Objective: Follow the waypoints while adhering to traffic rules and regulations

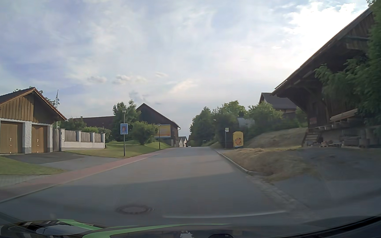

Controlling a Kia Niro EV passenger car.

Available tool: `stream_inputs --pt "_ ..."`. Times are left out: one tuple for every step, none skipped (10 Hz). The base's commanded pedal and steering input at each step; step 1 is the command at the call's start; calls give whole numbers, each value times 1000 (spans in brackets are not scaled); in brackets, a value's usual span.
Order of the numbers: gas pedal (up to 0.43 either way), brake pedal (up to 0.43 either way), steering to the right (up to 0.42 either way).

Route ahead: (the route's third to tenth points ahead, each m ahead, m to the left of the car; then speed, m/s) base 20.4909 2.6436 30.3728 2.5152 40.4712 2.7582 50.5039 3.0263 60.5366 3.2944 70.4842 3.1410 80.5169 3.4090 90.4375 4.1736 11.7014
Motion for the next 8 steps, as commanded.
stream_inputs --pt "177 0 -6" --pt "177 0 -5" --pt "177 0 -2" --pt "177 0 -2" --pt "177 0 -2" --pt "177 0 -2" --pt "177 0 -2" --pt "177 0 -2"
